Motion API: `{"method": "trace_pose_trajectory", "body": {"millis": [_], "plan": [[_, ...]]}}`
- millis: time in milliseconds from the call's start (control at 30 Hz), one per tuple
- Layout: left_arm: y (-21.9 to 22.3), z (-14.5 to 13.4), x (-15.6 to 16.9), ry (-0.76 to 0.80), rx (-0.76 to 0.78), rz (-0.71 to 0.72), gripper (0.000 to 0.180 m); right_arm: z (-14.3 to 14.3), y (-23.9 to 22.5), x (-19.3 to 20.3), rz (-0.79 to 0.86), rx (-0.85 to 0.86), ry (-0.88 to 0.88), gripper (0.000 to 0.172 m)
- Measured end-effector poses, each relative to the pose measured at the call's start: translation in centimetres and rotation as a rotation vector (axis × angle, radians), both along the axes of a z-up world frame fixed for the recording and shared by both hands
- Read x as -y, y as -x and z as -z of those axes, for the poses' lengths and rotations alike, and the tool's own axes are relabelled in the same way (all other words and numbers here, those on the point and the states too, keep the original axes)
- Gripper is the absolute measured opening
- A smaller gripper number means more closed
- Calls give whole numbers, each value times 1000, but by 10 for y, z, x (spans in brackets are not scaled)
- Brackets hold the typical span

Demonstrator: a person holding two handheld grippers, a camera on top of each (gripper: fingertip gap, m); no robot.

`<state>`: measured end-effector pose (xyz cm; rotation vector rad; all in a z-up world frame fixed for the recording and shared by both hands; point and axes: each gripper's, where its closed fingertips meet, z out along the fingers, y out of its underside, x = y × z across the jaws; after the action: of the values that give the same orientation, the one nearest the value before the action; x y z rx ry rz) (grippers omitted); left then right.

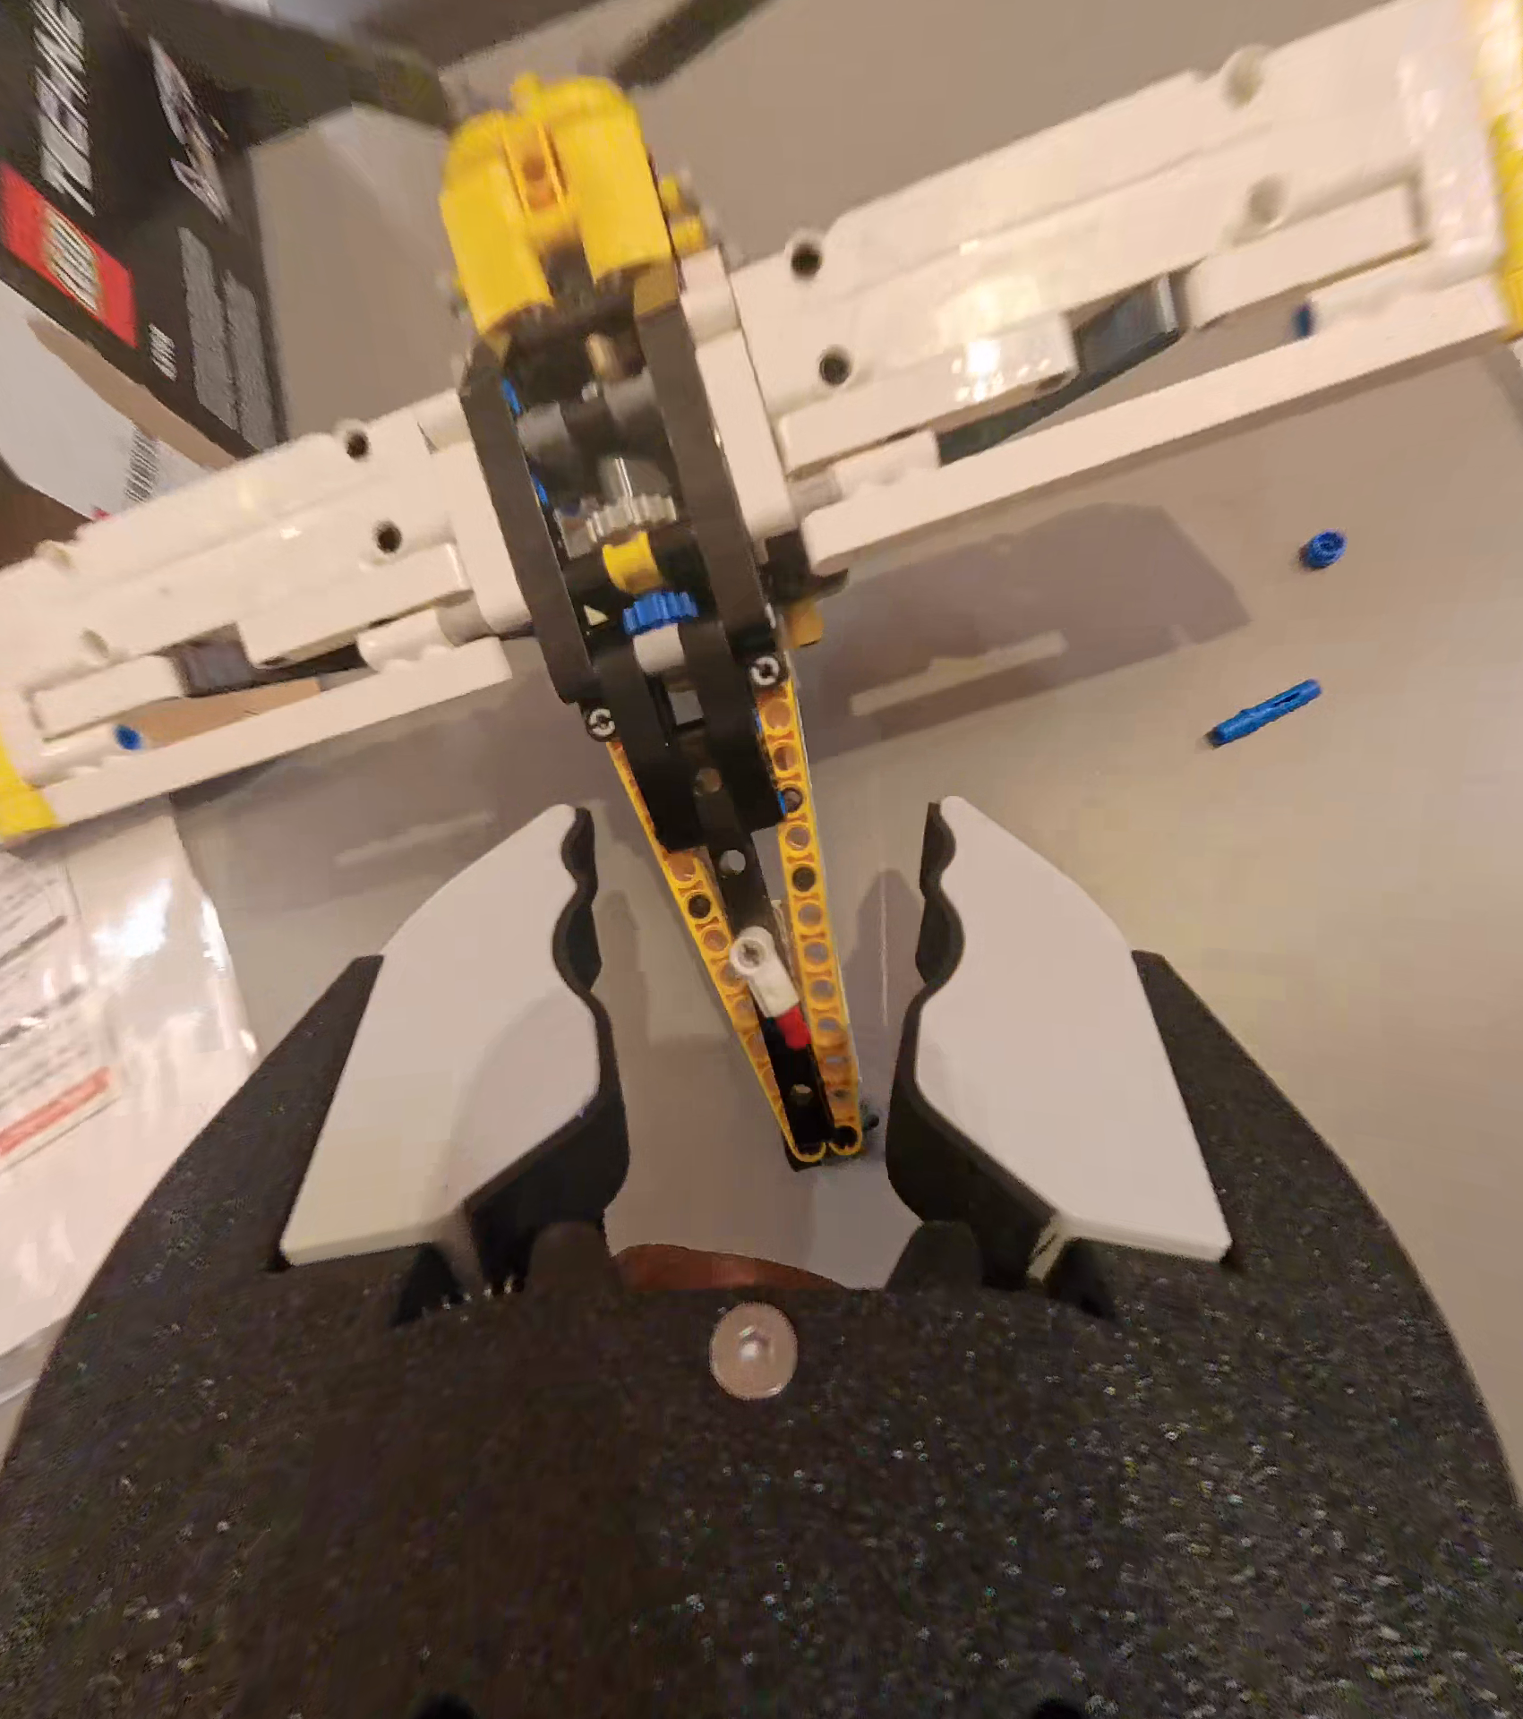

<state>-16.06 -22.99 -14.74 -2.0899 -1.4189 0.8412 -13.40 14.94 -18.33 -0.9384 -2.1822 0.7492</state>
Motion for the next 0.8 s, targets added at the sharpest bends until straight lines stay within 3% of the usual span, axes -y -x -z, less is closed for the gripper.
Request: {"method": "trace_pose_trajectory", "body": {"millis": [200, 267, 467, 800], "plan": [[15, 24, 13, 61, 96, 28, 63, -1, -1, -5, 6, -11, -5, 28], [18, 30, 6, 34, 130, 78, 54, -1, -1, -4, -1, -14, -10, 28], [31, 18, 24, 158, 38, 126, 43, -1, -3, -1, -13, -24, -20, 28], [22, 3, 36, 79, 69, 217, 40, -4, -6, 3, -30, -41, -28, 28]]}}
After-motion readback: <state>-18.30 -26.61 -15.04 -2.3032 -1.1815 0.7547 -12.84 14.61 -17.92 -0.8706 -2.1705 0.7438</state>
